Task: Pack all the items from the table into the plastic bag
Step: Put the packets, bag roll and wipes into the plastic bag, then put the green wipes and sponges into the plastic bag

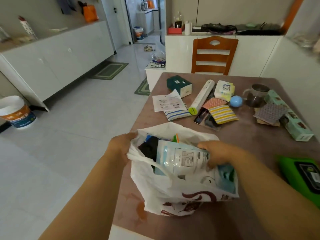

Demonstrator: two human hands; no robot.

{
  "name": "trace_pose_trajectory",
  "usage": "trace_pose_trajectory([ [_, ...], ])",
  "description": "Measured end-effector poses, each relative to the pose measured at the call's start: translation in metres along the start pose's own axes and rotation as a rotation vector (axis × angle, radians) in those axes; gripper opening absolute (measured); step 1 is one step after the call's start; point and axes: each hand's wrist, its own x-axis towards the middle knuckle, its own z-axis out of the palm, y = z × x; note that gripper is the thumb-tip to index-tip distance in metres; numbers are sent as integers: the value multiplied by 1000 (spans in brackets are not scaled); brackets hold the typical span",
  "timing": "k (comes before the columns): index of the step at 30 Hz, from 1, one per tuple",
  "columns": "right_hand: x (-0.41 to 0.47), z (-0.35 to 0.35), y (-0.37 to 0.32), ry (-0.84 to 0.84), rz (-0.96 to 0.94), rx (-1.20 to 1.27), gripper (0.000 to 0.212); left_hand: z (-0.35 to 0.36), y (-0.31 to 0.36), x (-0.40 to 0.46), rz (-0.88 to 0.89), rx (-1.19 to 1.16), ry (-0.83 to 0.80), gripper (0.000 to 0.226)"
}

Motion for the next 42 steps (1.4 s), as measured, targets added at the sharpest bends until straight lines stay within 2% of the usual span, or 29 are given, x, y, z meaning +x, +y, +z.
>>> trace_pose_trajectory([
  [2,9,3,-16,1,-73,31,44,5,1,-2,20,39,-46,26],
  [5,23,1,-39,-16,-148,311,42,12,0,-3,53,83,-97,20],
  [7,32,-3,-37,113,-29,407,51,12,0,-2,75,87,-109,18],
  [10,41,-3,-16,342,244,250,67,12,-1,0,107,106,-108,17],
  [12,39,-2,-10,476,282,228,63,12,-3,6,153,159,-87,18],
  [13,37,-1,-9,607,257,239,57,13,-5,7,183,215,-65,29],
  [14,35,0,-9,774,227,199,53,12,-7,10,210,316,-35,49],
  [15,33,1,-10,916,228,102,56,9,-9,13,217,462,1,72],
  [16,33,1,-9,1002,266,6,62,7,-12,11,179,569,32,86],
  [17,33,0,-7,1032,325,-41,65,5,-16,13,134,605,18,83],
  [20,40,-8,7,794,441,28,46,7,-27,6,-35,351,-201,33],
  [21,43,-10,10,695,434,106,41,10,-31,8,-52,299,-236,27],
  [22,44,-10,13,631,414,200,40,14,-34,9,-33,288,-267,30],
  [24,42,-9,16,635,399,305,40,26,-36,15,6,288,-254,39],
  [27,34,-9,32,721,446,367,34,51,-25,16,-24,278,-233,28],
  [30,24,-15,59,786,503,508,35,90,-14,19,-47,341,-292,28],
  [33,12,-21,90,896,542,608,21,131,0,22,14,413,-323,31],
  [37,-5,-23,124,986,640,608,29,179,21,19,109,425,-397,35],
  [39,-16,-25,129,913,633,594,25,194,30,17,151,471,-416,40],
  [41,-26,-25,128,816,616,634,32,203,35,13,212,574,-425,49],
  [42,-30,-25,127,822,599,707,36,206,37,11,237,627,-432,54],
])
